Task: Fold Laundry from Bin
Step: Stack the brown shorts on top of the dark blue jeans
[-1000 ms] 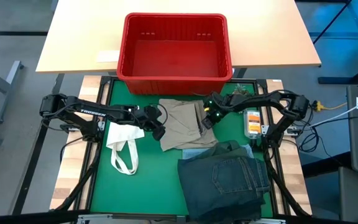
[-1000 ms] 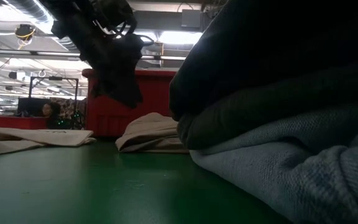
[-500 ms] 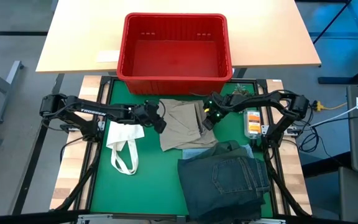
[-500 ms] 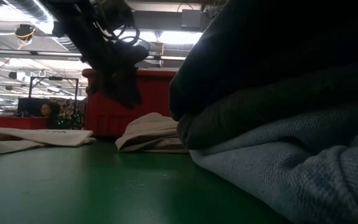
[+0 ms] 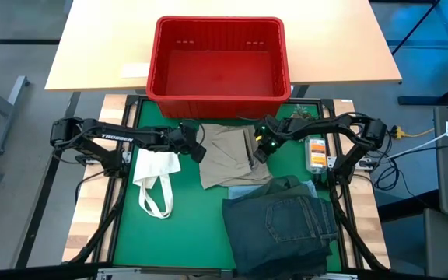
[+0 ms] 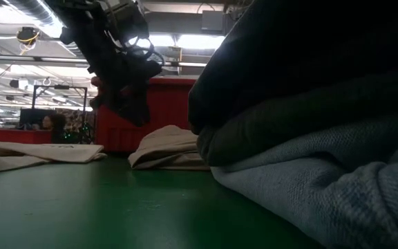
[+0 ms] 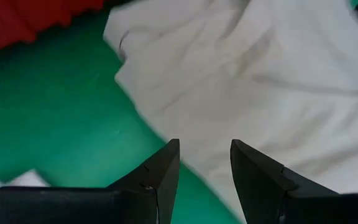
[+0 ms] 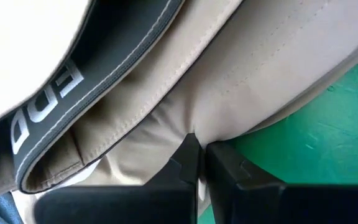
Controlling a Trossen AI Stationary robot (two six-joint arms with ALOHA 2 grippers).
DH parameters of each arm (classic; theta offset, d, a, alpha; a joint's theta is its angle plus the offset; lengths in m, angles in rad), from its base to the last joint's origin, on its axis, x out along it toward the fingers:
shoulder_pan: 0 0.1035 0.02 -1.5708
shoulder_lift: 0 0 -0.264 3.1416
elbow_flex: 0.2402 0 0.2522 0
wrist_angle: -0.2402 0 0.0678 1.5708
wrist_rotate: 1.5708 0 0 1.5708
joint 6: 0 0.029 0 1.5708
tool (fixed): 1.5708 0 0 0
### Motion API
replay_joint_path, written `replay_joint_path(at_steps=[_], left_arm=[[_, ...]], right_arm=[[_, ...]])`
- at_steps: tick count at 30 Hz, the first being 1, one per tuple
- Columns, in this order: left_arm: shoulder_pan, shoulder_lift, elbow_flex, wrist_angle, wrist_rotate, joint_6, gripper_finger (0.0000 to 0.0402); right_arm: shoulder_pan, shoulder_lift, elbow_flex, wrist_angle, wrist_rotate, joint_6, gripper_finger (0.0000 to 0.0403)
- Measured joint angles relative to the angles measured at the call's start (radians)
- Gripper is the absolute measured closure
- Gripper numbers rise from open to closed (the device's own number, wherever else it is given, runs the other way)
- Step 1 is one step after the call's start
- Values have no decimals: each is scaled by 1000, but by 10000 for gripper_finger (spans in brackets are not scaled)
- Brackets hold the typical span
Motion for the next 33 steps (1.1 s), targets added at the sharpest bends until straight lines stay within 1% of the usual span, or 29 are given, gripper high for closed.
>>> replay_joint_path(at_steps=[3, 5, 9, 12, 14, 16, 20, 23, 28, 30, 33], left_arm=[[4, 0, 0, -51, 16, -17, 263], [9, 3, 0, -70, 23, -45, 255], [17, 16, 0, -61, 26, -107, 221], [25, 29, 0, -46, 27, -113, 194], [25, 46, 1, -5, 27, -112, 182], [26, 69, 1, -3, 23, -117, 177], [32, 136, 0, 33, 21, -160, 175], [39, 193, 0, 93, 21, -160, 175], [46, 257, 0, 208, 24, -97, 175], [46, 264, 0, 243, 47, -84, 181], [43, 264, 0, 263, 76, -83, 208]], right_arm=[[0, 0, 0, 0, 3, 0, 386], [0, 0, 0, 0, 4, 0, 386], [0, 0, 0, 0, 4, 0, 386], [0, 0, 0, -1, 6, -1, 386], [0, 0, 1, -2, 6, -2, 386], [0, 0, 0, -2, 5, -2, 386], [0, 0, 0, -2, 5, -2, 386], [0, 0, 1, -2, 6, -2, 386], [-1, 0, 0, 1, -10, -3, 386], [-1, 0, 0, 3, -16, -3, 386], [-1, 0, 0, 6, -42, -3, 386]])
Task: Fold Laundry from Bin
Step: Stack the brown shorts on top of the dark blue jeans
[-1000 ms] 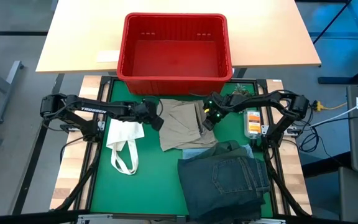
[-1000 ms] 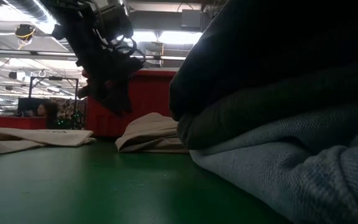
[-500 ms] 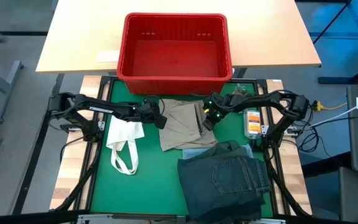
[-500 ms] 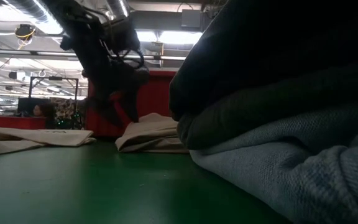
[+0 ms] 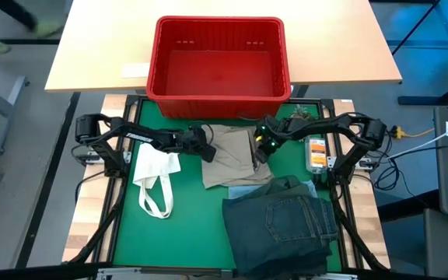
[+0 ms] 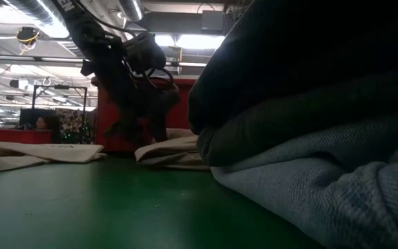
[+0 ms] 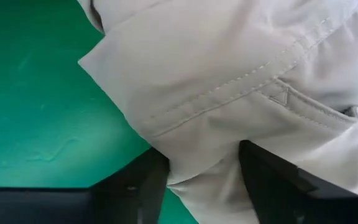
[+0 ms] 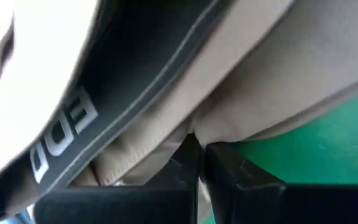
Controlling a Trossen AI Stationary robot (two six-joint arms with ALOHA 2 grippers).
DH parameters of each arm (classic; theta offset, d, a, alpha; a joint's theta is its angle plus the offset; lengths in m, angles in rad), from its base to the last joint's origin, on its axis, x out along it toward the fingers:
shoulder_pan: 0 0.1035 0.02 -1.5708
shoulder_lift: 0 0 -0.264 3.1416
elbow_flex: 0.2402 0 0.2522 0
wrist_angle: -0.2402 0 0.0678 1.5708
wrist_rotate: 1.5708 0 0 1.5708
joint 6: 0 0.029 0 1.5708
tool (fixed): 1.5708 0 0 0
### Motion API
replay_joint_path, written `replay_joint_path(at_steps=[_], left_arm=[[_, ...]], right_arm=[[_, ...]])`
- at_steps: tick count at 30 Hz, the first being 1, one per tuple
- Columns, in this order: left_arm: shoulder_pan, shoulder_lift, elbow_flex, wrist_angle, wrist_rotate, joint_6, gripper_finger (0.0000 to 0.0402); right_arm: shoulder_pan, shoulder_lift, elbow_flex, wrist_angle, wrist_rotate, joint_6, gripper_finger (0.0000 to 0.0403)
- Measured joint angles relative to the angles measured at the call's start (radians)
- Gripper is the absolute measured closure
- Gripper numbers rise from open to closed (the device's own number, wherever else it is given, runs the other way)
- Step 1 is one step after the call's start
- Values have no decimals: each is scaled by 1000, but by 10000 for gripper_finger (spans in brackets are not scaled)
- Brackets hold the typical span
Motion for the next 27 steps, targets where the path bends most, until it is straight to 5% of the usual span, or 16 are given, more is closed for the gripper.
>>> replay_joint_path(at_steps=[10, 27], left_arm=[[-23, -18, 0, 0, 24, 2, 386], [-27, -142, 2, -11, 109, 15, 393]], right_arm=[[1, 2, -1, 51, -75, 4, 386], [0, -97, 0, 185, -240, 69, 386]])
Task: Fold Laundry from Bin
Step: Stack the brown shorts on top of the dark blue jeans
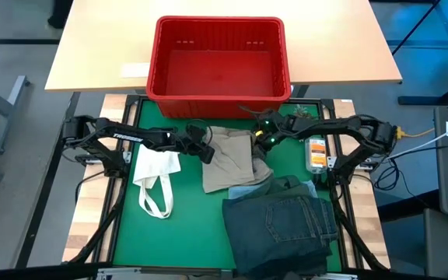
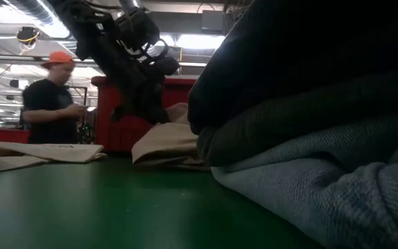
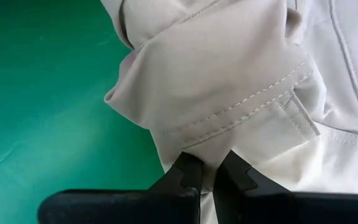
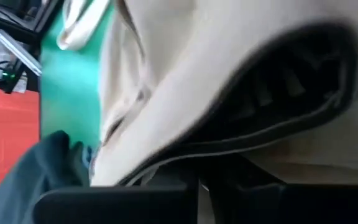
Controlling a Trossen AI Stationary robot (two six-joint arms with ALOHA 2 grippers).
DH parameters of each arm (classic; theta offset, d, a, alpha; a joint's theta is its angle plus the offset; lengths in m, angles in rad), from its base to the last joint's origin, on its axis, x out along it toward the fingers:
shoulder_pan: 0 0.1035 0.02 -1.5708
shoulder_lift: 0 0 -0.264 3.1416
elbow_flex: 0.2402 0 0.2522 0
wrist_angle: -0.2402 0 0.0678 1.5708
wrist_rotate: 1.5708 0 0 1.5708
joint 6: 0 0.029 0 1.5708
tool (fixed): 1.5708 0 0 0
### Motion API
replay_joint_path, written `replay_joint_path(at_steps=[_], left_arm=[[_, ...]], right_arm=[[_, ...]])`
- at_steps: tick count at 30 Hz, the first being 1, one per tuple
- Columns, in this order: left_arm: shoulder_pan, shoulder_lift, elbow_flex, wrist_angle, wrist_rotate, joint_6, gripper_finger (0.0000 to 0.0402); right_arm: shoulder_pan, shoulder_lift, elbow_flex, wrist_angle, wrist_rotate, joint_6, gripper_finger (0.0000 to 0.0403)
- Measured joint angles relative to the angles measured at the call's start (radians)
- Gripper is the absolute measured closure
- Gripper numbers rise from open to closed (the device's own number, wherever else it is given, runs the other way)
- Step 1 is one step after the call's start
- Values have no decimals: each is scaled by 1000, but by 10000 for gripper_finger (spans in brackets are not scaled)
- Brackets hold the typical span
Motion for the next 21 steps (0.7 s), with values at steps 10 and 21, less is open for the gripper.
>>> replay_joint_path(at_steps=[10, 21], left_arm=[[4, -130, 1, -3, -11, 16, 393], [-1, -241, 1, 83, 35, 10, 393]], right_arm=[[0, -62, 69, -14, 6, 44, 386], [1, -98, 198, -141, -46, 40, 386]])
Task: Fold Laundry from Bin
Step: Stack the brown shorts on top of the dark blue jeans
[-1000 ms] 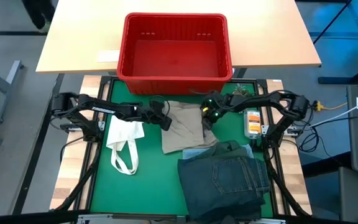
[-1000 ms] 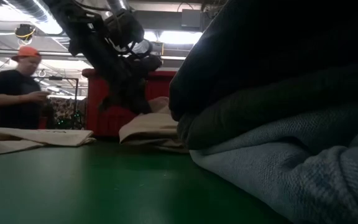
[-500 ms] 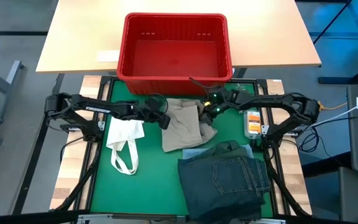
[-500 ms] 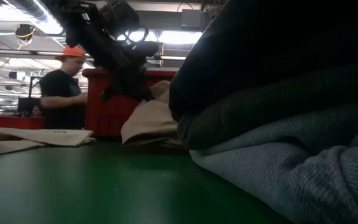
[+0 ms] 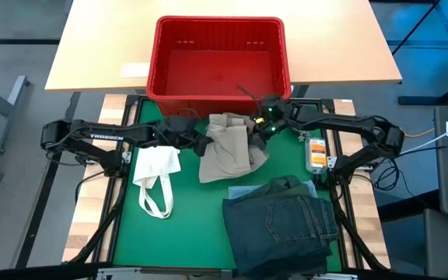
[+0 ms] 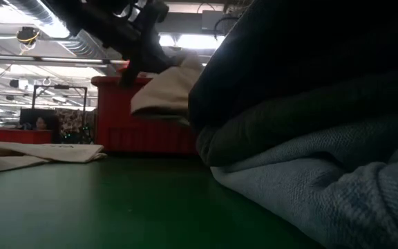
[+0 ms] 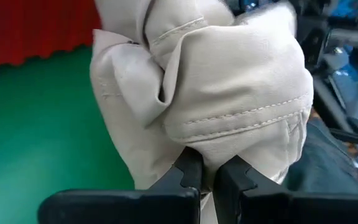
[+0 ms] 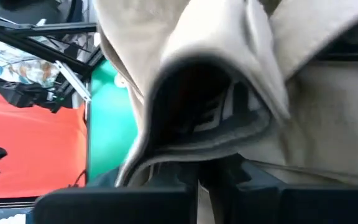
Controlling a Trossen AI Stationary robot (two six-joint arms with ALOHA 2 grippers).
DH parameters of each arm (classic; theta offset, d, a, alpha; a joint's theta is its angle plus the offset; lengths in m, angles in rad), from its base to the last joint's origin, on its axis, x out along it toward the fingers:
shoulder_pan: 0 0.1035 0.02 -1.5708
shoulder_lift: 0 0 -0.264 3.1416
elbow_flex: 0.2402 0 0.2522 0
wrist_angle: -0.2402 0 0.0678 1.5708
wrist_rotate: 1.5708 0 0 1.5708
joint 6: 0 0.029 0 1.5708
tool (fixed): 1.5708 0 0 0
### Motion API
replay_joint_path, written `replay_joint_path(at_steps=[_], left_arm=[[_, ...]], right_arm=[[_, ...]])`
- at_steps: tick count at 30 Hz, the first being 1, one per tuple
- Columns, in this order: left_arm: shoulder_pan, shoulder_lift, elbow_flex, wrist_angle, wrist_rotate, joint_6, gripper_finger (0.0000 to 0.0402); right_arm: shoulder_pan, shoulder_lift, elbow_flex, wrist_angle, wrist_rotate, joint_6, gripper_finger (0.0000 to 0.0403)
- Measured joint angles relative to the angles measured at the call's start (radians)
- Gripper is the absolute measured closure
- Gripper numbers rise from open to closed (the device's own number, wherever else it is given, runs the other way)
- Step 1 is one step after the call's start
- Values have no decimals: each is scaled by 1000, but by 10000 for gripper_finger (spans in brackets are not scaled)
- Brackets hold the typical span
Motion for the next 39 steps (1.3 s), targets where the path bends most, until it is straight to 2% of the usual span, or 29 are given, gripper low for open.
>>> replay_joint_path(at_steps=[5, 11, 16, 19, 22, 30, 34, 39], left_arm=[[-22, 1, 0, 50, 30, -31, 393], [-80, 1, 0, 193, 47, -61, 393], [-142, 2, 0, 282, 30, -101, 393], [-186, 10, 0, 317, 1, -110, 393], [-236, 30, 8, 343, -27, -125, 393], [-377, 179, 173, 343, -32, -127, 393], [-439, 251, 259, 345, -24, -112, 393], [-516, 323, 331, 343, -52, -112, 393]], right_arm=[[0, -83, 16, -60, -17, 1, 386], [1, -220, 16, -200, -13, 7, 386], [61, -328, 16, -278, 13, 64, 386], [133, -378, 16, -298, 25, 109, 386], [214, -415, 16, -301, 86, 156, 386], [441, -471, 16, -323, 188, 291, 386], [555, -507, 16, -343, 206, 377, 386], [743, -563, 15, -394, 344, 504, 386]])
